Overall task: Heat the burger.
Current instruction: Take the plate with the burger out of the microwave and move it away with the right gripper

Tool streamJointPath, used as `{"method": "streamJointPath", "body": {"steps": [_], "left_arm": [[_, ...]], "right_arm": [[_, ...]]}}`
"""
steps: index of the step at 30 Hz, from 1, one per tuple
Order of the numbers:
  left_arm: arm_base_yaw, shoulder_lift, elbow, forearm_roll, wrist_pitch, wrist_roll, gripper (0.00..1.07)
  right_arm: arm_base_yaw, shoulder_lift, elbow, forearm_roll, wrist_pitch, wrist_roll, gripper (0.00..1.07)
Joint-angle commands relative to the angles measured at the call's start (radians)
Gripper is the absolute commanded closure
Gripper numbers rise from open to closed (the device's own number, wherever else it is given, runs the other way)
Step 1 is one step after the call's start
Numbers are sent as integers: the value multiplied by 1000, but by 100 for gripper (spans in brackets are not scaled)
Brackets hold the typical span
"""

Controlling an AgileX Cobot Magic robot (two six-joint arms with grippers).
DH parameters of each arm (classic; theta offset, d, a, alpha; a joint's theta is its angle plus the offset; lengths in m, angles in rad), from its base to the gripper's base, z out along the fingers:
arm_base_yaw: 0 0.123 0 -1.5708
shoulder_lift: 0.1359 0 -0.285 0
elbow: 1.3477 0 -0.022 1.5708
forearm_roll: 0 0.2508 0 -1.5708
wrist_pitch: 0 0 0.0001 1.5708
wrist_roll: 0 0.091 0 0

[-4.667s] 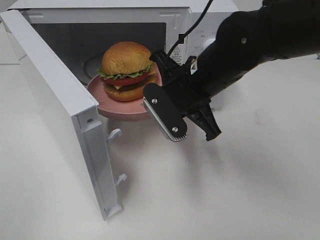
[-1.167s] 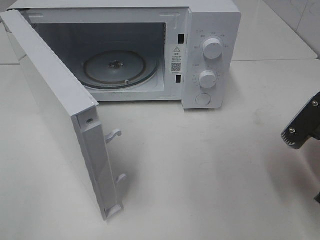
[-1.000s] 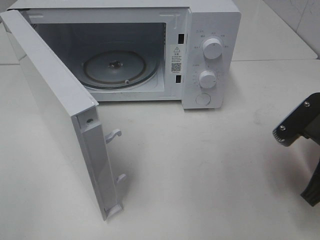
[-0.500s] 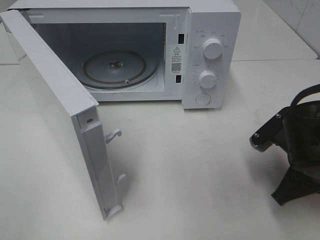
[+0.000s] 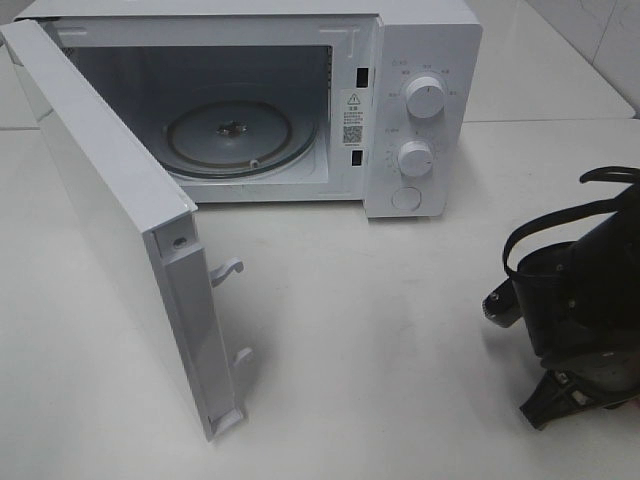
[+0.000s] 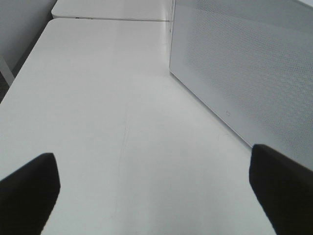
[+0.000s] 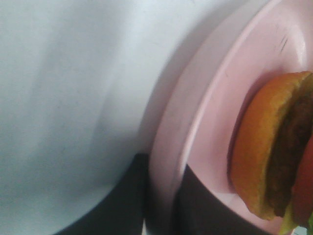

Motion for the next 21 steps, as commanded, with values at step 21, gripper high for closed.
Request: {"method": "streamJointPath", "body": {"steps": [21], "left_arm": [[3,-19,1,-5,3,-5,9]], "right_arm": [[-2,-300,-19,152,28,-250,47]]}}
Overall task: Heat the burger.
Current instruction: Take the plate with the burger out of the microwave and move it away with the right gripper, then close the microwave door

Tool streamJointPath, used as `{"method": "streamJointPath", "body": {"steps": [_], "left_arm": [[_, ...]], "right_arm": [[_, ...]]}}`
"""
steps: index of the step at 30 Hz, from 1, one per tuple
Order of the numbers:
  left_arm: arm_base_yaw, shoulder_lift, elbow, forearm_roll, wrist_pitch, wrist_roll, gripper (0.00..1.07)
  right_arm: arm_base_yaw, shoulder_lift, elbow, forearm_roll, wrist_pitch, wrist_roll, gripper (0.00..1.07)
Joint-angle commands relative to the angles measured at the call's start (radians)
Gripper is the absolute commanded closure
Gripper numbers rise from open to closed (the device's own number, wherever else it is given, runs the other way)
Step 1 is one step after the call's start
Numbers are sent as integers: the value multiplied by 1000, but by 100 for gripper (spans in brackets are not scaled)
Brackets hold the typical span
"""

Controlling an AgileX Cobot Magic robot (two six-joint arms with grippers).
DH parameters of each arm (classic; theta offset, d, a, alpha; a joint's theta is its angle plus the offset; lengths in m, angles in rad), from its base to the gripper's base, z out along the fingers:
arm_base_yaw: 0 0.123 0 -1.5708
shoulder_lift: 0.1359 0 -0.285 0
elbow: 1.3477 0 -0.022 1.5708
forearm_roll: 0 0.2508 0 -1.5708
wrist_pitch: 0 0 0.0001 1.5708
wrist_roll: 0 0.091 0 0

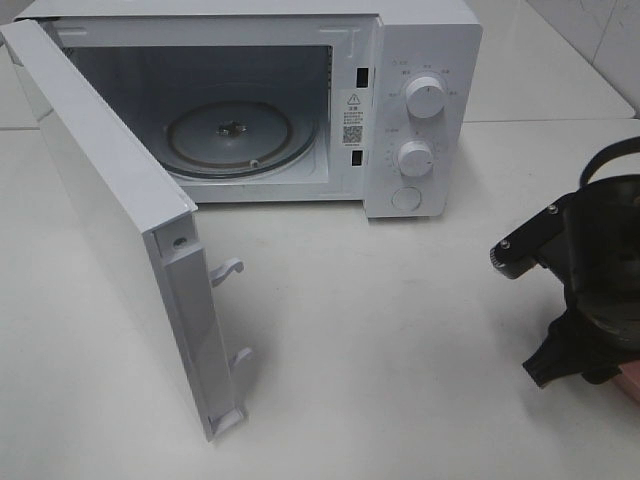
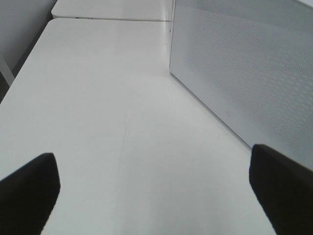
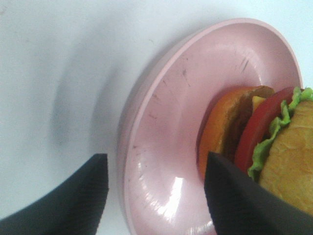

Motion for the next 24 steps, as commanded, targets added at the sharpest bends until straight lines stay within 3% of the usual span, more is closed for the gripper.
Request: {"method": "streamJointPath", "body": {"steps": [1,13,24], "left_arm": [[3,-19,1,-5,3,-5,9],[3,-19,1,-5,3,-5,9],[3,-19,1,-5,3,-5,9]], "right_arm": [[-2,-123,-4,97,-11,-148,46],[-2,-489,-4,375,-7,-506,30],[-2,-778,-4,487,122,-646,31]]}}
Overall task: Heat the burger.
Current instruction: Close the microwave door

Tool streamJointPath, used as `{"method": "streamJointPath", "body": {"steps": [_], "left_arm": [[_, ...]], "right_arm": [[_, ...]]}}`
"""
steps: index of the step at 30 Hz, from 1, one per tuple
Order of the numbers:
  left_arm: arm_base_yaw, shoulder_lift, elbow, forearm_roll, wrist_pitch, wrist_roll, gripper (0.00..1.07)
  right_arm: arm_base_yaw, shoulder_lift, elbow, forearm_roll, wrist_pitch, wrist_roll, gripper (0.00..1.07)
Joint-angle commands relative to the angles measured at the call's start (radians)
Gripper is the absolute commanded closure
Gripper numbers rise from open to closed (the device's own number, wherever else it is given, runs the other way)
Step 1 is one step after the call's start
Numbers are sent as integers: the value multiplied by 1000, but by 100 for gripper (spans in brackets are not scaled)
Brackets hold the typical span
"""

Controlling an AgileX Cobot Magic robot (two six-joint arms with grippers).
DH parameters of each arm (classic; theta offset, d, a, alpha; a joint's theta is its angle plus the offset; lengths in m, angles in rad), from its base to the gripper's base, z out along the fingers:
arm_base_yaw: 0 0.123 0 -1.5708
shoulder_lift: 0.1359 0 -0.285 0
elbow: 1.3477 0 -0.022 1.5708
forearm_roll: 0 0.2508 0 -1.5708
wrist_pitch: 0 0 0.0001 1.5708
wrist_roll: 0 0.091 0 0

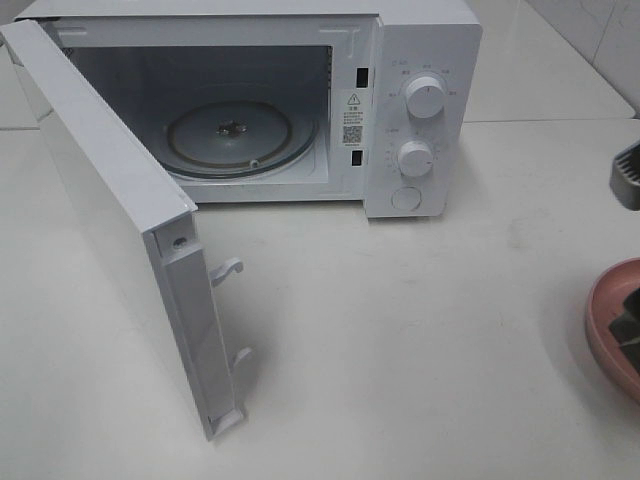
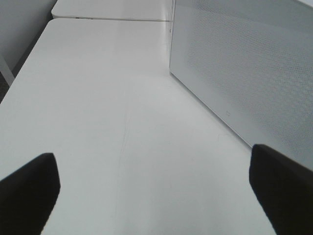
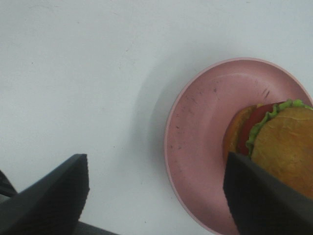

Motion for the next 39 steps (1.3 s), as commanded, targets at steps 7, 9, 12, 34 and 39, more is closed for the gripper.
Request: {"method": "streamJointPath", "body": {"steps": [7,9,12,34,39], "left_arm": [[3,-19,1,-5,3,-5,9],[3,-19,1,-5,3,-5,9],[3,-19,1,-5,3,-5,9],[3,-19,1,-5,3,-5,9],[3,-19,1,-5,3,-5,9]], "right_arm": [[-2,-269,-6,109,204,-89,31],[-2,-309,-6,122,240,-107,31],[-2,-372,-4,127,266,-111,31],[-332,-749,79,223,135,-228,31],[-421,-811,81,233,135,-240,31]]}}
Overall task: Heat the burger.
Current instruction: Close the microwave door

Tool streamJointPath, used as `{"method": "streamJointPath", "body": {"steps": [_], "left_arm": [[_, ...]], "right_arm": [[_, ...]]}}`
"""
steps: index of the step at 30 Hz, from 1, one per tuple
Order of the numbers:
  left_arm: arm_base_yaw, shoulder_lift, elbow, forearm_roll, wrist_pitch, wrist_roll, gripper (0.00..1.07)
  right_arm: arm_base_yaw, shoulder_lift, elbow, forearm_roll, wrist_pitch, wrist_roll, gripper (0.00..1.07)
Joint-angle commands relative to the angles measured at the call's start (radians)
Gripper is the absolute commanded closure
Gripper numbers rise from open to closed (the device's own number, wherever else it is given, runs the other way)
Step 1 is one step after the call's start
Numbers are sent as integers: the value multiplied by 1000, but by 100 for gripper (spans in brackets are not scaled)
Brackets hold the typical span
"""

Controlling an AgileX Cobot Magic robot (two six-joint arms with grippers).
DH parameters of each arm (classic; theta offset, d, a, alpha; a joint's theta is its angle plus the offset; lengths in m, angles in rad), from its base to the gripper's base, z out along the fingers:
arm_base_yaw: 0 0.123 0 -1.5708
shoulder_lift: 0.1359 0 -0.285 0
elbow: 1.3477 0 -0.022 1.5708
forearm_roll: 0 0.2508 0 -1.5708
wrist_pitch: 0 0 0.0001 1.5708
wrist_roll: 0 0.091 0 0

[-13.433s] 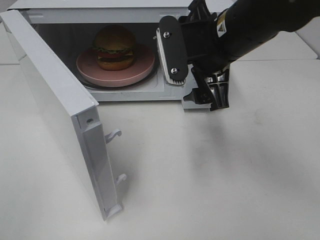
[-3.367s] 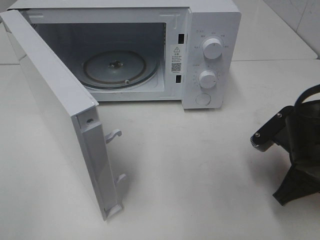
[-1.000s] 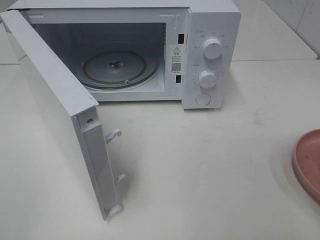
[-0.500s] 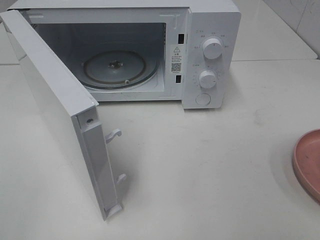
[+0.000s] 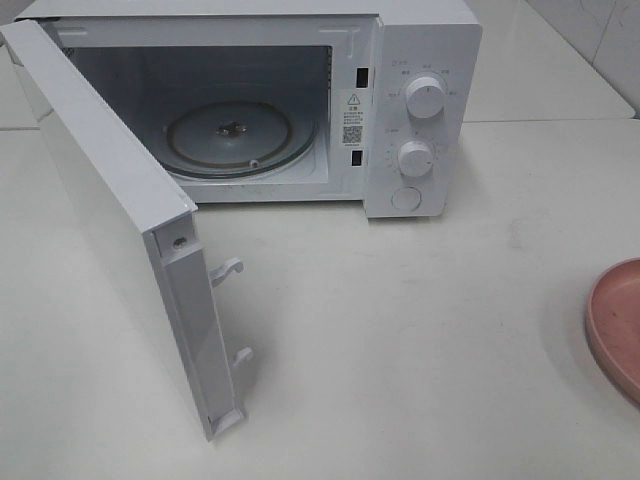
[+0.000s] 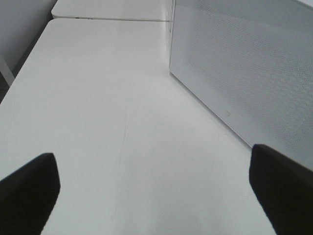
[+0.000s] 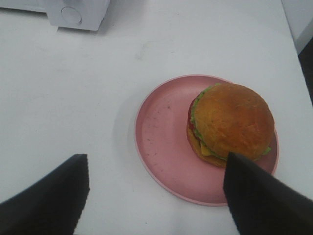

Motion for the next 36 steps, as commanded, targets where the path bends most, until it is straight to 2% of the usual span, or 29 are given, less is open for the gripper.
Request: {"method": "streamJointPath", "body": {"steps": [1,5,10,36], "left_arm": [[3,-19,1,-5,3,-5,9],[3,-19,1,-5,3,-5,9],[3,-19,1,-5,3,-5,9],[3,-17,1,-5,3,-5,9]], "right_arm": [[-37,-33,8,-2,-4,-17,31],[-95,-117,8,-2,-4,-17,31],[-122,-178,11,-3,-4,-21,31],[-122,-179,11,-2,-4,-22,31]]}}
